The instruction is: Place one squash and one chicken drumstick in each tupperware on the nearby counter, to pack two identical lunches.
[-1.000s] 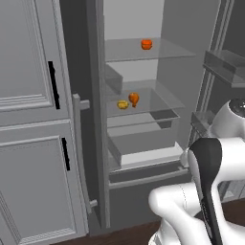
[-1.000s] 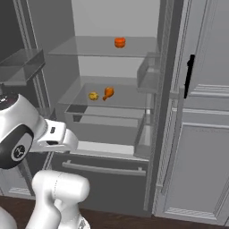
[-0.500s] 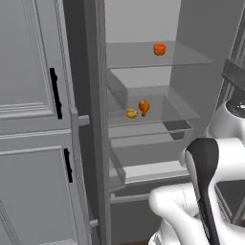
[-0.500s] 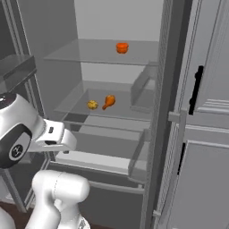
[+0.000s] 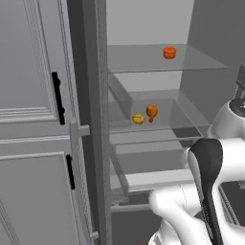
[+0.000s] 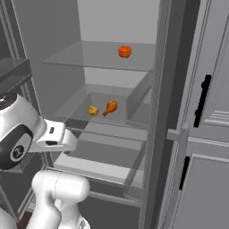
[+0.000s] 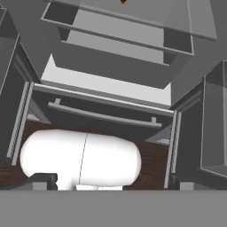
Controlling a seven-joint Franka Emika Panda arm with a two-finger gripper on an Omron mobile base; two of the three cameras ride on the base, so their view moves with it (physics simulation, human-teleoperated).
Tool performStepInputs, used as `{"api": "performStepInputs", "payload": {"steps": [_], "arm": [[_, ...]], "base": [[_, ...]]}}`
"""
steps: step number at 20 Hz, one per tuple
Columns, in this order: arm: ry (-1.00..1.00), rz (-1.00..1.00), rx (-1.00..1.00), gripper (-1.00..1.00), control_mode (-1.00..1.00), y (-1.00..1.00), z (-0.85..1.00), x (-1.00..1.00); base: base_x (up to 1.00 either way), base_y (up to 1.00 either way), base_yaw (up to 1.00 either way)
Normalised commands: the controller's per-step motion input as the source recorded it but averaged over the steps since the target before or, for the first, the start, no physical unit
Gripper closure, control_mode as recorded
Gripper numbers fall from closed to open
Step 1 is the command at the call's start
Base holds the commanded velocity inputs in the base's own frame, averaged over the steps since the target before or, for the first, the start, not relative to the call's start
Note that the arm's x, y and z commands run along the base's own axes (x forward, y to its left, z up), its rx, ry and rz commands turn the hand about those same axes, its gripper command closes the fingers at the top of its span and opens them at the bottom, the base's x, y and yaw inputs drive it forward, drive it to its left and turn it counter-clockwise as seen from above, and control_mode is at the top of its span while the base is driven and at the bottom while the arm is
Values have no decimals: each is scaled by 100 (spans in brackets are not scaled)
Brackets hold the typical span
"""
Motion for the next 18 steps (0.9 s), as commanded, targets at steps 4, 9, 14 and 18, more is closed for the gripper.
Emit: {"api": "performStepInputs", "payload": {"steps": [4,9,14,18], "arm": [[0,0,0,-100,100,0,0,0],[0,0,0,-100,100,0,0,0],[-6,1,4,-100,-100,1,-20,29],[-13,5,13,-100,-100,5,-44,99]], "base": [[16,0,0],[0,0,0],[0,0,0],[0,0,0]]}}
